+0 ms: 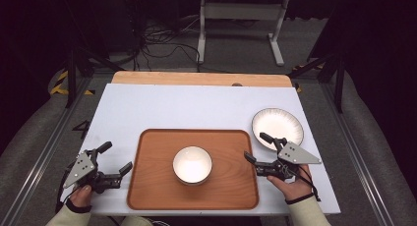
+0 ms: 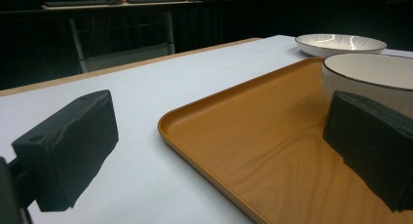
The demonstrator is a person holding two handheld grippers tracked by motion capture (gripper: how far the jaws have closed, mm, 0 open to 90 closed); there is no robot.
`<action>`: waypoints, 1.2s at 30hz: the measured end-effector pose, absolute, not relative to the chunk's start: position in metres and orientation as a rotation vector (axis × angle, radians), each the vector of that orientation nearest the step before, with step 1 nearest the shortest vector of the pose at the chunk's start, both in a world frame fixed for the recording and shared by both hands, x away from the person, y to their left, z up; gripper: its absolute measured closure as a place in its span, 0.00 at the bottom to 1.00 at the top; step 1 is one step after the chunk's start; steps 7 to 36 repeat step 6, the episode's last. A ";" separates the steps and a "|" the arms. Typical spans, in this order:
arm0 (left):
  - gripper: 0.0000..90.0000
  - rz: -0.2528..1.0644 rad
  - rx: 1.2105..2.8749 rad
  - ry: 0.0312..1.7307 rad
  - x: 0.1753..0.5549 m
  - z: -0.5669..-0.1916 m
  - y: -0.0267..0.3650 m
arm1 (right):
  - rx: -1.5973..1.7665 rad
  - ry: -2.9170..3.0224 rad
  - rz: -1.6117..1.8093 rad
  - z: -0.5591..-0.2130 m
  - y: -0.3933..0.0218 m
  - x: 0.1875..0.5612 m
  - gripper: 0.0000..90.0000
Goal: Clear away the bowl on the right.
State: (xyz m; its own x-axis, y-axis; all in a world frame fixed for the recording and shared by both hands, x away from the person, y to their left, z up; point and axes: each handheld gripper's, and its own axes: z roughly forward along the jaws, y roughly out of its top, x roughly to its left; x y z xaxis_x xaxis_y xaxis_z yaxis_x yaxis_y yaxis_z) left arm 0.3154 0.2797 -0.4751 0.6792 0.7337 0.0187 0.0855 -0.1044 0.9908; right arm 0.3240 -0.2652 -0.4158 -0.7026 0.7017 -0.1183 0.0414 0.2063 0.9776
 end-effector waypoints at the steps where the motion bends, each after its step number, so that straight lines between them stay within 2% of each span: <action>1: 0.00 0.626 1.605 0.687 0.315 -0.475 0.280 | 0.696 1.920 1.536 -0.419 -0.268 0.323 0.19; 6: 0.00 0.627 1.606 0.685 0.315 -0.475 0.280 | 0.727 1.894 1.527 -0.428 -0.277 0.321 0.19; 36: 0.00 0.627 1.606 0.685 0.315 -0.475 0.280 | 0.727 1.894 1.527 -0.428 -0.277 0.321 0.19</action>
